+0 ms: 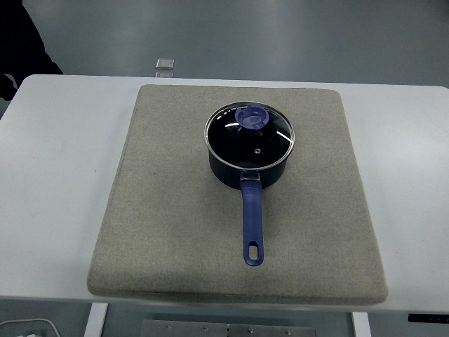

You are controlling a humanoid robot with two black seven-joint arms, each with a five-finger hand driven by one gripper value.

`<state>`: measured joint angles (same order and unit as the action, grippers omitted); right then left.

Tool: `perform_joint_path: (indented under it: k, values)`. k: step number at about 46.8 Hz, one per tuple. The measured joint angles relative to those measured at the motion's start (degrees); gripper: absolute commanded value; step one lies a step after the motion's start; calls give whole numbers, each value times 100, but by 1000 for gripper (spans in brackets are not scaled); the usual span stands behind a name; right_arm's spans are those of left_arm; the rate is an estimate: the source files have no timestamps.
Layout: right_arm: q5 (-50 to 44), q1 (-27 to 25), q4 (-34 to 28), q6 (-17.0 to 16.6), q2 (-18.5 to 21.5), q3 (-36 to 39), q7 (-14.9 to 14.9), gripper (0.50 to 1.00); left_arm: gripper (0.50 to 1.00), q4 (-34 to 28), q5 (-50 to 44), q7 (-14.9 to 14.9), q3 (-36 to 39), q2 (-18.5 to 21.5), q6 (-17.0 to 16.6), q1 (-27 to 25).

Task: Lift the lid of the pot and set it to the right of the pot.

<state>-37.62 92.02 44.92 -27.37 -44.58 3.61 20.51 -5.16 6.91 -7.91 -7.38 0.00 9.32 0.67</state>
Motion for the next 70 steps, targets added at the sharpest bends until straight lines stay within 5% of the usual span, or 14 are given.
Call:
perform_joint_path:
  k: [19, 49, 70]
  values:
    - [-912, 603, 1179, -753, -605, 69, 69, 911, 1000, 0, -1, 0, 0, 0, 0, -2]
    - [-2255, 960, 2988, -763, -815, 89, 110, 911, 1000, -1, 3, 0, 0, 0, 0, 0]
    - [-2781, 794, 3277, -763, -643, 89, 275, 911, 1000, 1, -1, 0, 0, 0, 0, 1]
